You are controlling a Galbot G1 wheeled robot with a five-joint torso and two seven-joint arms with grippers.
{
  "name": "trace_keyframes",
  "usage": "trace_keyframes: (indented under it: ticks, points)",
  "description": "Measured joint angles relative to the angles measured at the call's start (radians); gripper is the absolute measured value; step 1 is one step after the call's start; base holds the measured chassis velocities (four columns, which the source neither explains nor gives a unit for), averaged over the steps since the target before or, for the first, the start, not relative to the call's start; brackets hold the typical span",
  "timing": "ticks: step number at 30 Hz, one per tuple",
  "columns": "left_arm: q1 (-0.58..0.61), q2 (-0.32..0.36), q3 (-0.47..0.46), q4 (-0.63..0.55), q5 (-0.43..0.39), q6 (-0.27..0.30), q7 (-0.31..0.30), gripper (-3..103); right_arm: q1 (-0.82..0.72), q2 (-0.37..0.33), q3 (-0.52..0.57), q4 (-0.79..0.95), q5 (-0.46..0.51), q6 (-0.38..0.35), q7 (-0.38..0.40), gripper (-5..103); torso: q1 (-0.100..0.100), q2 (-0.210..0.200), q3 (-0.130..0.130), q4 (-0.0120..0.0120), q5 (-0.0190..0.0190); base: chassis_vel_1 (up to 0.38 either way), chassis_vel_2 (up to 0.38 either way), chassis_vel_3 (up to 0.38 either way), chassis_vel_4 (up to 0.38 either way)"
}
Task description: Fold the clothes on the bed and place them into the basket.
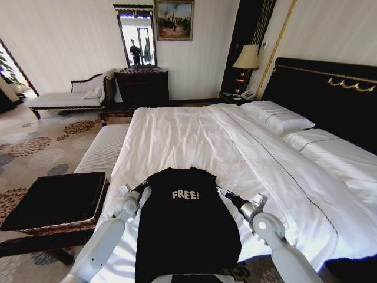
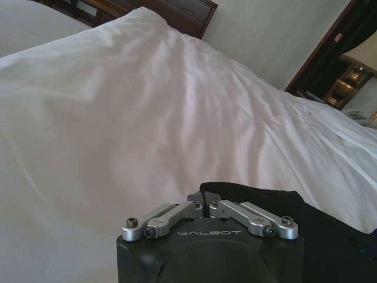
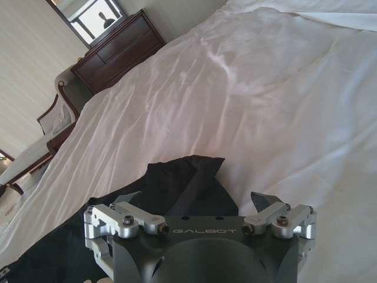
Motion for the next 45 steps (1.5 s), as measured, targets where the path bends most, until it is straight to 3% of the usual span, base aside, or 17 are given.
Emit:
trace_keyframes:
  ticks: [13, 21, 26, 33, 40, 42, 45]
  points:
    - [-0.002, 0.016, 0.013, -0.038, 0.067, -0.002, -0.003, 0, 0.237, 0.003, -0.081, -0.26, 0.083, -0.04, -0.062, 100, 0.0, 0.0, 0.0, -0.0001, -0.0001, 0.0, 0.0, 0.0, 0.0]
    - [0.012, 0.019, 0.01, -0.044, 0.072, -0.002, 0.003, 0, 0.313, 0.048, -0.14, -0.392, 0.019, -0.042, -0.1, 101, 0.0, 0.0, 0.0, 0.0001, 0.0001, 0.0, 0.0, 0.0, 0.0]
    - [0.015, 0.02, 0.014, -0.045, 0.072, -0.002, 0.005, 0, 0.354, 0.065, -0.166, -0.449, 0.003, -0.041, -0.113, 96, 0.0, 0.0, 0.0, -0.0001, -0.0001, 0.0, 0.0, 0.0, 0.0]
    - [0.018, 0.023, 0.019, -0.048, 0.05, -0.001, 0.012, 0, 0.393, 0.089, -0.166, -0.503, 0.032, -0.046, -0.11, 102, 0.0, 0.0, 0.0, -0.0003, -0.0001, 0.0, 0.0, 0.0, 0.0]
    - [0.011, 0.019, 0.019, -0.04, 0.049, -0.001, 0.013, 0, 0.402, 0.101, -0.168, -0.525, 0.023, -0.04, -0.104, 94, 0.0, 0.0, 0.0, -0.0002, 0.0, 0.0, 0.0, 0.0, 0.0]
    - [0.014, 0.019, 0.021, -0.041, 0.048, -0.001, 0.013, 0, 0.403, 0.103, -0.167, -0.526, 0.019, -0.034, -0.103, 84, 0.0, 0.0, 0.0, 0.0, 0.0001, 0.0, 0.0, 0.0, 0.0]
    - [0.016, 0.019, 0.021, -0.041, 0.049, -0.001, 0.014, 0, 0.406, 0.099, -0.166, -0.526, 0.017, -0.03, -0.103, 78, 0.0, 0.0, 0.0, 0.0002, 0.0001, 0.0, 0.0, 0.0, 0.0]
